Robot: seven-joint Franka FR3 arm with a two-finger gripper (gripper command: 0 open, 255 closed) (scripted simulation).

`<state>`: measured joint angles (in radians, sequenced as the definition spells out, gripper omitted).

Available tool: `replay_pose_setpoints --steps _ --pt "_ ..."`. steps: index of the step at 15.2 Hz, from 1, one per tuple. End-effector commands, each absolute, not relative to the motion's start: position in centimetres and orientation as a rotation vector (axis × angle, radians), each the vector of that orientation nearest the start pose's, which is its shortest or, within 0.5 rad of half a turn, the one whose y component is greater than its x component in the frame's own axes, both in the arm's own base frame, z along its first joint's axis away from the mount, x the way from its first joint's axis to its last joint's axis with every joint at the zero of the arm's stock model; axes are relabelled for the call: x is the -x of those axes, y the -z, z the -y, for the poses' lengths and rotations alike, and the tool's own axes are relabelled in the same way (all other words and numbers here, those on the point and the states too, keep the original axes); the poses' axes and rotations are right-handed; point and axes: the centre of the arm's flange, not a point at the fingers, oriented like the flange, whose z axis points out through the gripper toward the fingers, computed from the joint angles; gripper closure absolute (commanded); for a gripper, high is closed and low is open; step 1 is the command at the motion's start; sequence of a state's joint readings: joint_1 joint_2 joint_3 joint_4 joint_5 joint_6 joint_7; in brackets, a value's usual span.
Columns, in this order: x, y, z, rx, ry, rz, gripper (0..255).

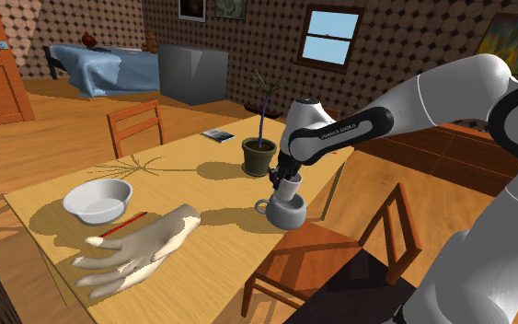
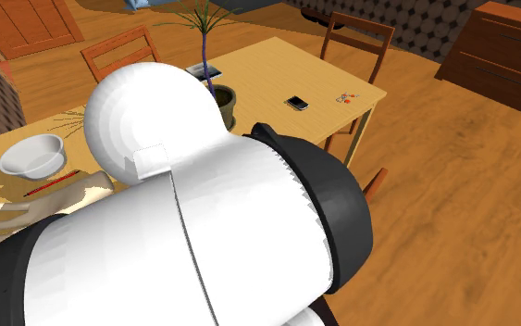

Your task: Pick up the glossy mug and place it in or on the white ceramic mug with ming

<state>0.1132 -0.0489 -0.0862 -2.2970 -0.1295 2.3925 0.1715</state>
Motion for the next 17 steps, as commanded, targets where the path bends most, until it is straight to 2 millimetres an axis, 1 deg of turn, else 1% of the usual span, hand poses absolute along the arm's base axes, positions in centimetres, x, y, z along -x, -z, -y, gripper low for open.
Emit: replay_pose_setpoints --steps 1,5,8,9,17 --pt "-52.0 -38.3 -1.3 3.207 0.244 -0.090 0" --pt "-52.0 -38.3 -1.3 3.207 0.244 -0.090 0" --pt "-51.4 -42.2 -1.6 3.207 0.244 -0.090 0" --pt "-51.3 -43.2 -1.7 3.207 0.244 -0.090 0" --pt "-51.3 -43.2 -1.7 3.207 0.244 -0.090 0"
